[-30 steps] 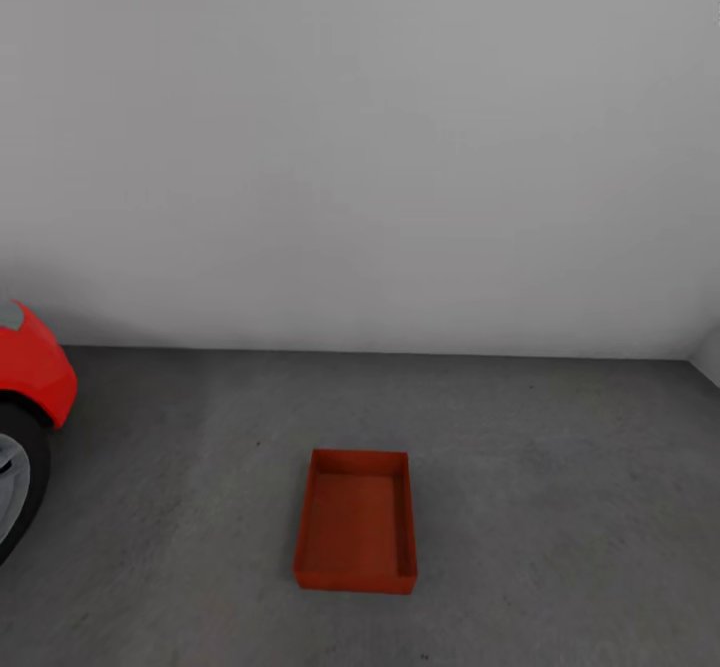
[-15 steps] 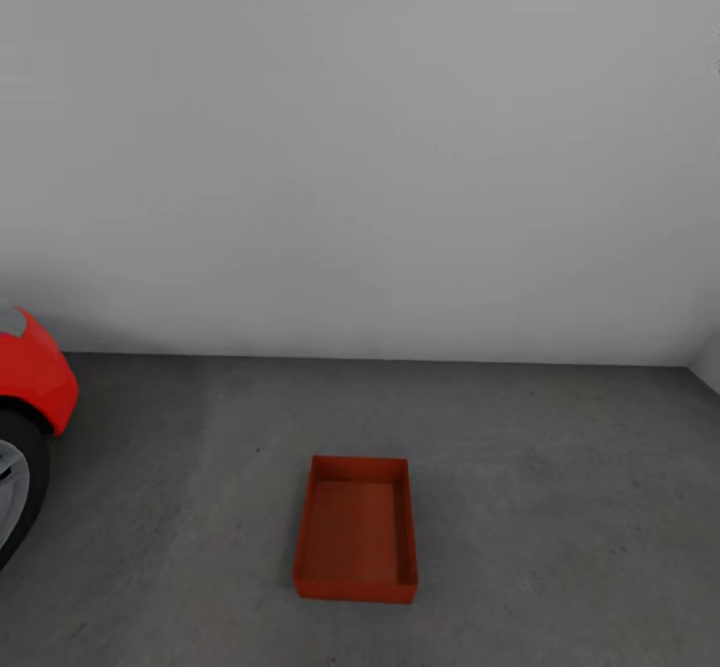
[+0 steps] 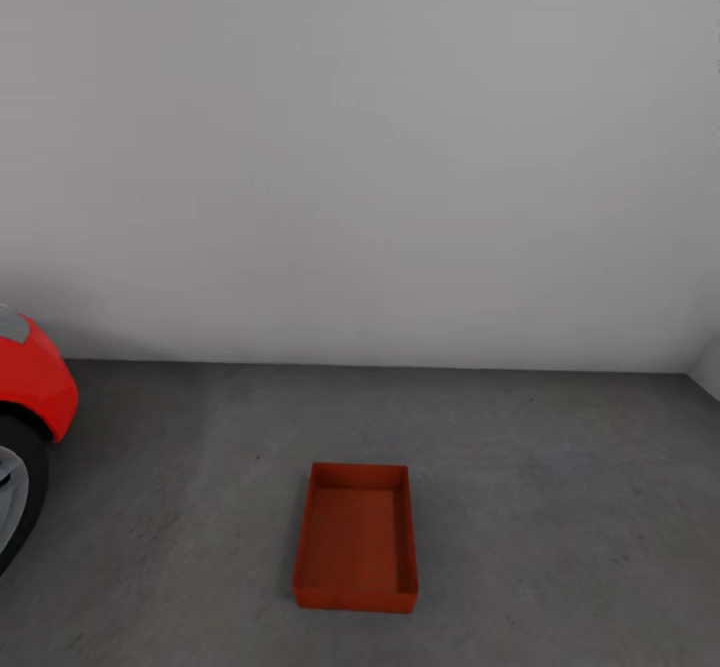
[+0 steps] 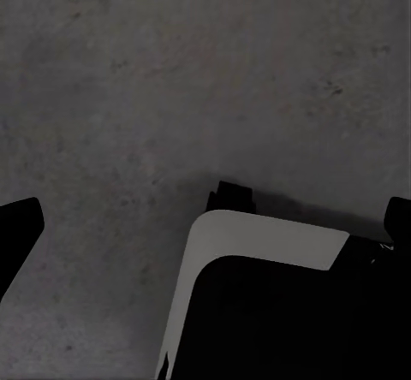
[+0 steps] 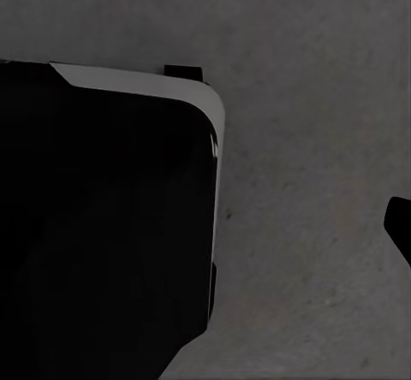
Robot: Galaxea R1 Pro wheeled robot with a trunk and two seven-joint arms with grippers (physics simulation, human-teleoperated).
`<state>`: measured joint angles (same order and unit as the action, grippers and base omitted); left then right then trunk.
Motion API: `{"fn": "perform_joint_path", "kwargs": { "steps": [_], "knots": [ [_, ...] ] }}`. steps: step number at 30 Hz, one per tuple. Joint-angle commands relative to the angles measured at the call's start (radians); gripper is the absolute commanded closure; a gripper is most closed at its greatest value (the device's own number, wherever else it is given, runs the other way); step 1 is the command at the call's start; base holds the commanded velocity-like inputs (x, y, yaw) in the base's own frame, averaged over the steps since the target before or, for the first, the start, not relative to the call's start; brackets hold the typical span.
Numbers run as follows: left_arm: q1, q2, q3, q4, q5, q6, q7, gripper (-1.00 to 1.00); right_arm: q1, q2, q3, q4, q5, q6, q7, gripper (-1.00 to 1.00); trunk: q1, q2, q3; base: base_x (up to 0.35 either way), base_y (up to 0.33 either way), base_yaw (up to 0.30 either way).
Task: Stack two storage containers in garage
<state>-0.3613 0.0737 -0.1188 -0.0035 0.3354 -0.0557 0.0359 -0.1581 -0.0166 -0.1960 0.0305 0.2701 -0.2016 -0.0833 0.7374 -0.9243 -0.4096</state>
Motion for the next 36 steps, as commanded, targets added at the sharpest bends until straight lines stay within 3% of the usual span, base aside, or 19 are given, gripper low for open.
{"fn": "perform_joint_path", "kwargs": {
  "steps": [1, 36],
  "knots": [
    [0.000, 0.000, -0.009, 0.000, 0.007, -0.003, 0.002, -1.00, -0.001, 0.000, -0.008, 0.003, 0.011, -0.006, -0.004, -1.00, 0.000, -0.001, 0.001, 0.000, 0.000, 0.000],
    [-0.001, 0.000, -0.009, 0.000, 0.007, -0.003, 0.002, -1.00, -0.001, 0.000, -0.008, 0.003, 0.006, -0.004, -0.006, -1.00, 0.000, -0.001, 0.057, 0.000, 0.000, 0.000]
  ]
}}
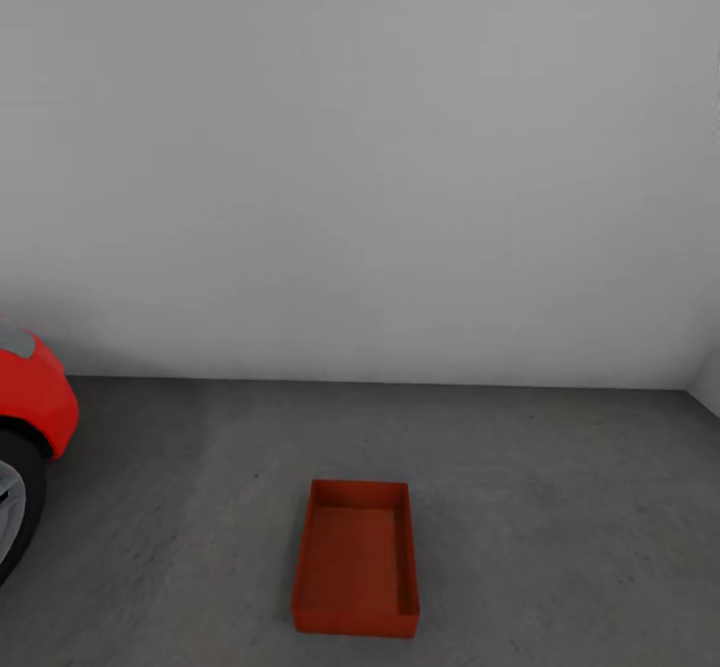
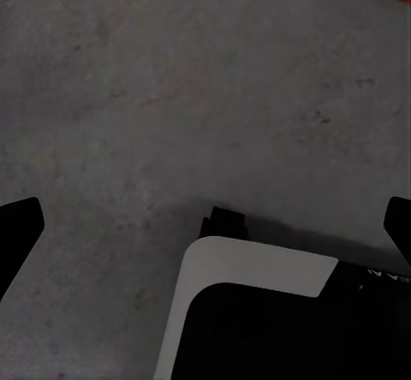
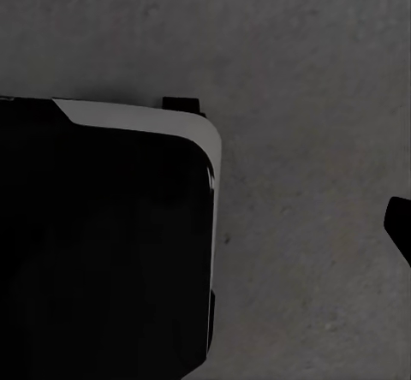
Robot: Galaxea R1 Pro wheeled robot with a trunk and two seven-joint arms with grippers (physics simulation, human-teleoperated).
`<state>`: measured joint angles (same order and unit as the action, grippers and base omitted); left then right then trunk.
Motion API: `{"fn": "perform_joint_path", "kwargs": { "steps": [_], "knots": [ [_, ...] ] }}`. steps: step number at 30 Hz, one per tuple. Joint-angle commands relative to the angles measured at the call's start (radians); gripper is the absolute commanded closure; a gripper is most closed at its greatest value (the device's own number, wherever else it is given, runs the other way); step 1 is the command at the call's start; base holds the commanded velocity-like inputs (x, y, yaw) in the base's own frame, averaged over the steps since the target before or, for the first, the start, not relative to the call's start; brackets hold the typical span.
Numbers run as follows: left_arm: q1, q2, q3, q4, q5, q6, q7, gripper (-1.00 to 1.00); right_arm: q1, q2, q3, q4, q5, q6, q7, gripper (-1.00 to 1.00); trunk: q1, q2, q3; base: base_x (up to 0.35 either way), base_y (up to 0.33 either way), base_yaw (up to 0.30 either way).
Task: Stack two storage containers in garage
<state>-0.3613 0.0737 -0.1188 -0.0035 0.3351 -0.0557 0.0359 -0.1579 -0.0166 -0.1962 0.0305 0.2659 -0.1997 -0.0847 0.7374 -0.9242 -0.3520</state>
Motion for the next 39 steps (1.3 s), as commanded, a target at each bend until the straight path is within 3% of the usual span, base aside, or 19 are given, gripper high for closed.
{"fn": "perform_joint_path", "kwargs": {
  "steps": [1, 39],
  "knots": [
    [-0.001, 0.000, -0.009, 0.000, 0.007, -0.003, 0.002, -1.00, -0.001, 0.000, -0.008, 0.003, 0.010, -0.006, -0.004, -1.00, 0.000, -0.001, 0.001, 0.000, 0.000, 0.000],
    [-0.001, 0.000, -0.009, 0.000, 0.008, -0.003, 0.002, -1.00, -0.001, 0.000, -0.008, 0.003, 0.012, -0.010, -0.004, -1.00, 0.000, -0.001, 0.061, 0.000, 0.000, 0.000]
  ]
}}
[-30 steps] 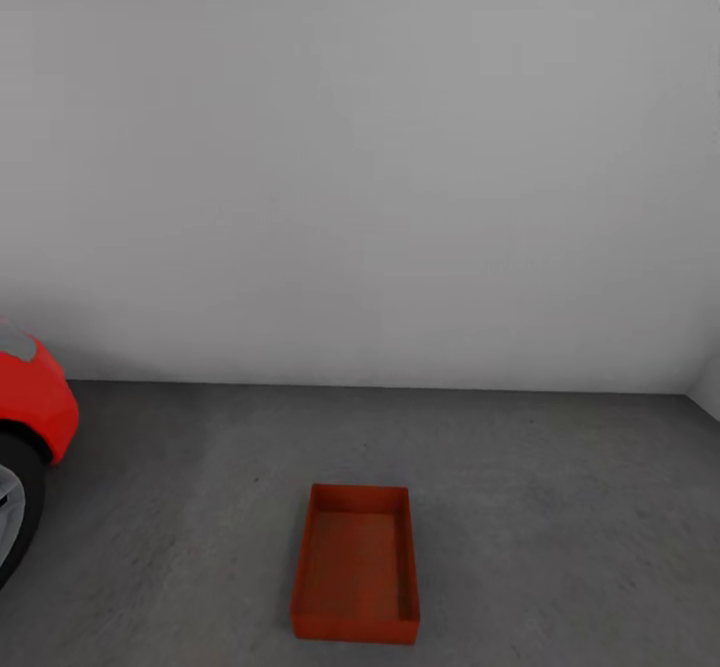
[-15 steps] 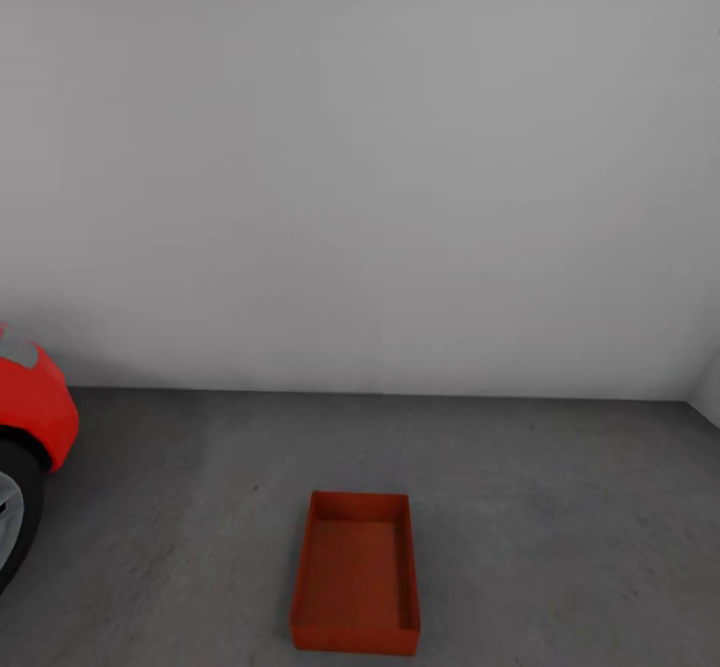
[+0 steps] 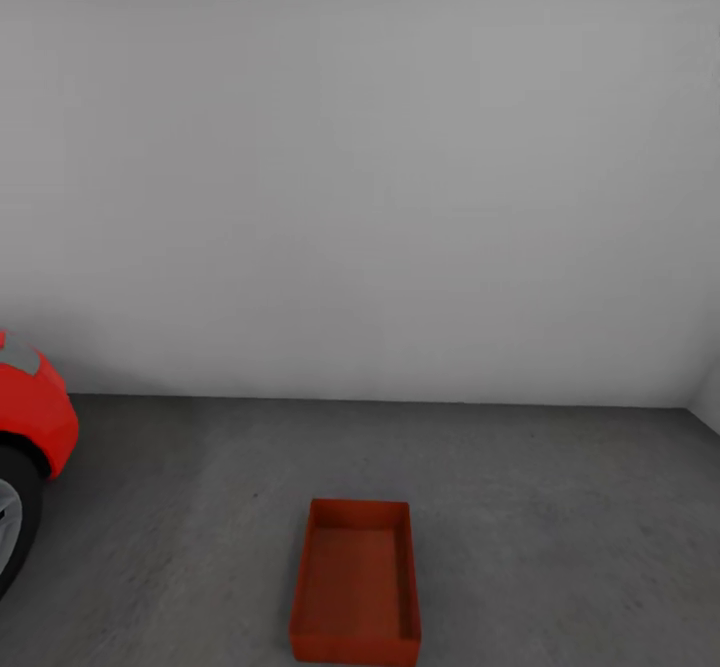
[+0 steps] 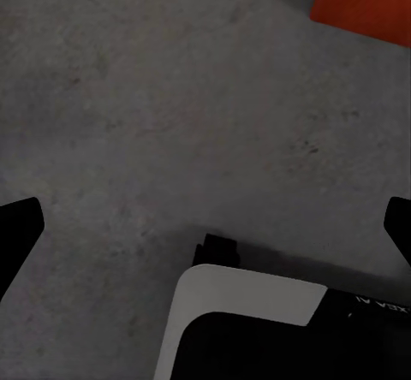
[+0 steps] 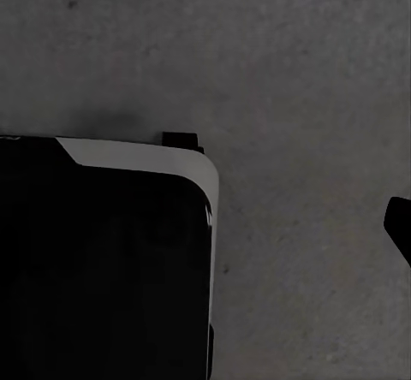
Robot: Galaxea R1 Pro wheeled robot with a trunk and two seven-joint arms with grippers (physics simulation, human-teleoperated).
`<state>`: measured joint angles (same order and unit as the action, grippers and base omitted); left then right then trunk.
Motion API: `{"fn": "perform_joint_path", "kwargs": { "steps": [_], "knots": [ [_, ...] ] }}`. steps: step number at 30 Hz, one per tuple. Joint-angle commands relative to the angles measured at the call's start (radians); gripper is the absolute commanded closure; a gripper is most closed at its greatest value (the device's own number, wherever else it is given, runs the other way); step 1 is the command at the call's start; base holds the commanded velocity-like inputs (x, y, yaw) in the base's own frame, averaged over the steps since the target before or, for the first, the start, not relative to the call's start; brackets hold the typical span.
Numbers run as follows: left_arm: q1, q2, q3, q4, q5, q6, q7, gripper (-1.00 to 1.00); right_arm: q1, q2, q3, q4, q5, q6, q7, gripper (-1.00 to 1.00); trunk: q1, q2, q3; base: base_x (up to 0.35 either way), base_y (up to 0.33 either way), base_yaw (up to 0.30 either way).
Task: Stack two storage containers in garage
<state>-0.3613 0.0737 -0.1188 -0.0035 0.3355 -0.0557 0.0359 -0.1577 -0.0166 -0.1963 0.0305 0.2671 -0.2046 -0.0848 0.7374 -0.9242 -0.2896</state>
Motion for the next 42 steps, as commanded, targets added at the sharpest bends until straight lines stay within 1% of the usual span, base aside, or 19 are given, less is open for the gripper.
{"fn": "perform_joint_path", "kwargs": {
  "steps": [1, 42],
  "knots": [
    [-0.001, 0.000, -0.009, 0.000, 0.007, -0.003, 0.002, -1.00, -0.001, 0.000, -0.008, 0.003, 0.011, -0.006, -0.004, -1.00, 0.000, -0.001, 0.000, 0.000, 0.000, 0.000],
    [0.000, 0.000, -0.009, 0.000, 0.007, -0.003, 0.002, -1.00, -0.001, 0.000, -0.008, 0.003, 0.011, -0.006, -0.004, -1.00, 0.000, -0.001, 0.066, 0.000, 0.000, 0.000]
  ]
}}
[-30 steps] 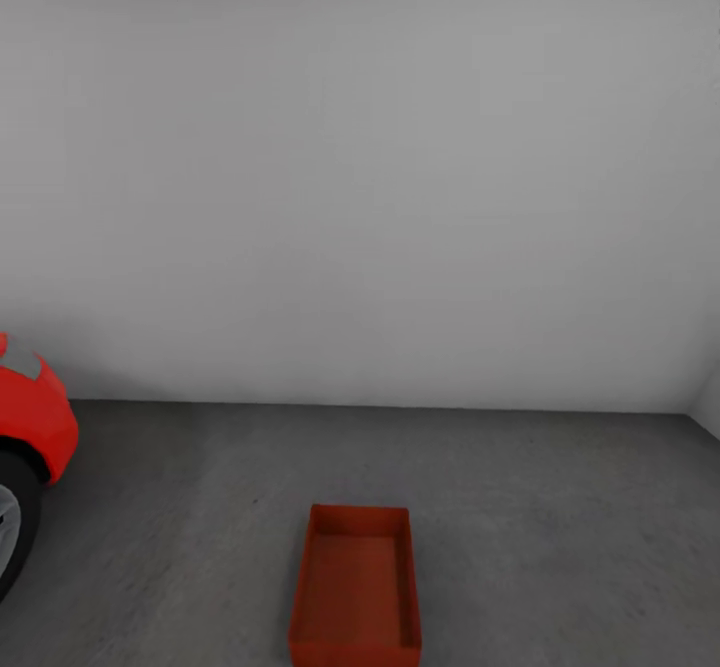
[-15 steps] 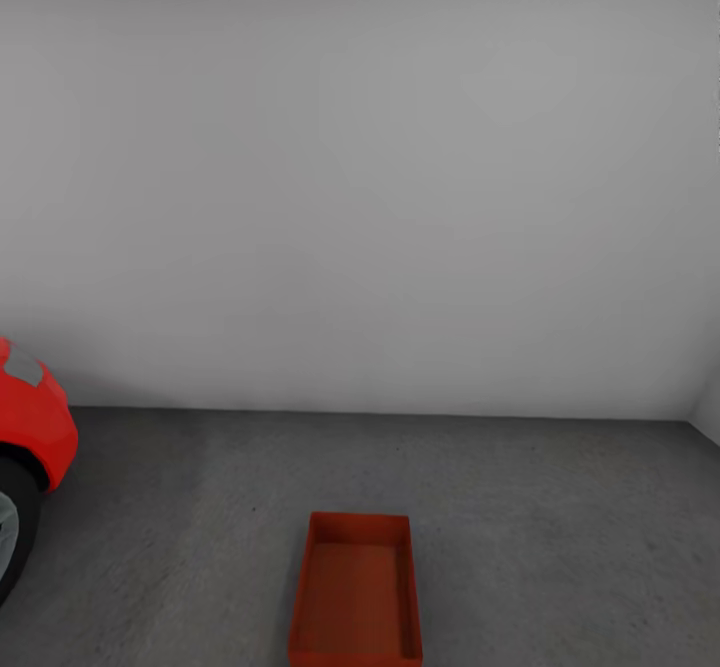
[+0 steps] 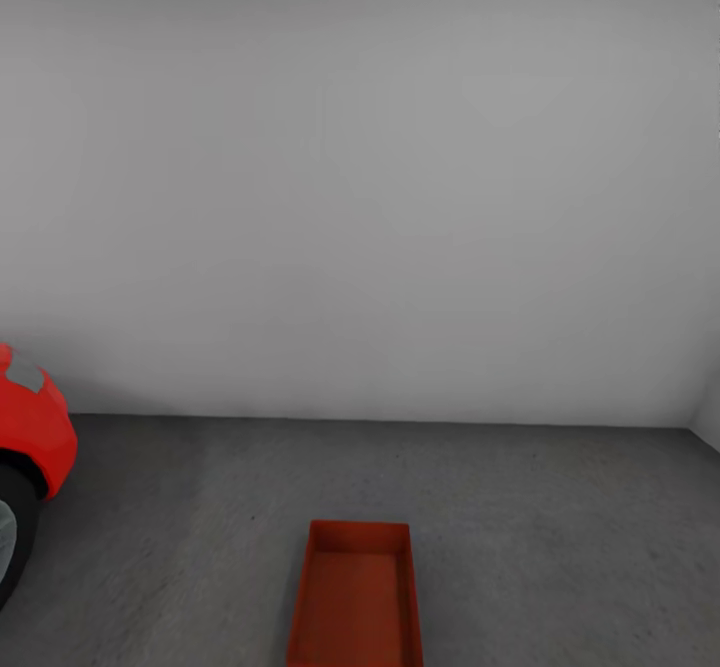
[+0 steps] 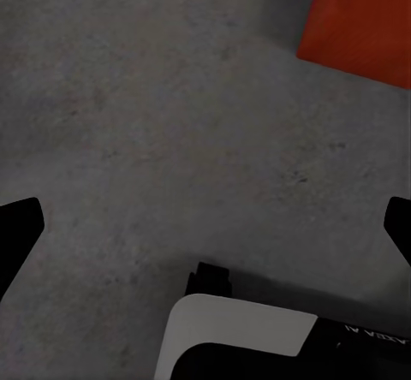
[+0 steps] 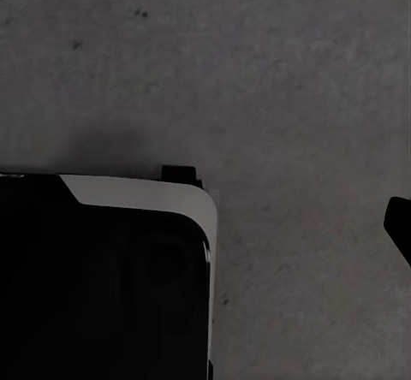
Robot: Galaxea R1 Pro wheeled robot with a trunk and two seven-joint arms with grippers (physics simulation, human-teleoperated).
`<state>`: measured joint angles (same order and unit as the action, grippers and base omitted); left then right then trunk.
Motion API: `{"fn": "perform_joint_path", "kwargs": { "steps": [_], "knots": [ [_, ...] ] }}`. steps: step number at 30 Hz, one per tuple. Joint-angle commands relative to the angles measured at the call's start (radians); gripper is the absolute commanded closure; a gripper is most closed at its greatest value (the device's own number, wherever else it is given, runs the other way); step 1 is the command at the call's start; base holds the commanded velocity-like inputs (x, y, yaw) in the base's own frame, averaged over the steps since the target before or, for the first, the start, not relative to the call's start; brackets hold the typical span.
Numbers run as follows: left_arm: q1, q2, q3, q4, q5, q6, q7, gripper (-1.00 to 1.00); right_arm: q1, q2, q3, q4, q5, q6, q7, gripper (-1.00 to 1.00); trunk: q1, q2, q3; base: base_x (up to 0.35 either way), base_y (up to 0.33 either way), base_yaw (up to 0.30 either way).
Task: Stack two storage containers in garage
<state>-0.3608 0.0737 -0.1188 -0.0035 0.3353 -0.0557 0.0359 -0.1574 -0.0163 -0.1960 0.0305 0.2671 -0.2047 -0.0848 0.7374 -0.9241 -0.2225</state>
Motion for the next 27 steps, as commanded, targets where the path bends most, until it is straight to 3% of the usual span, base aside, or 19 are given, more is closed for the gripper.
{"fn": "perform_joint_path", "kwargs": {
  "steps": [1, 16, 27],
  "knots": [
    [-0.001, 0.000, -0.009, 0.000, 0.007, -0.003, 0.002, -1.00, -0.001, 0.000, -0.008, 0.003, 0.011, -0.005, -0.004, -1.00, 0.000, -0.001, 0.000, 0.000, 0.000, 0.000],
    [-0.001, 0.000, -0.009, 0.000, 0.007, -0.003, 0.002, -1.00, -0.002, 0.001, -0.008, 0.003, 0.011, -0.006, -0.004, -1.00, 0.000, -0.001, 0.024, 0.000, 0.000, 0.000],
    [-0.001, 0.000, -0.009, 0.000, 0.007, -0.003, 0.002, -1.00, -0.002, 0.000, -0.008, 0.003, 0.011, -0.004, -0.004, -1.00, 0.000, -0.001, 0.027, 0.000, 0.000, 0.000]
  ]
}}
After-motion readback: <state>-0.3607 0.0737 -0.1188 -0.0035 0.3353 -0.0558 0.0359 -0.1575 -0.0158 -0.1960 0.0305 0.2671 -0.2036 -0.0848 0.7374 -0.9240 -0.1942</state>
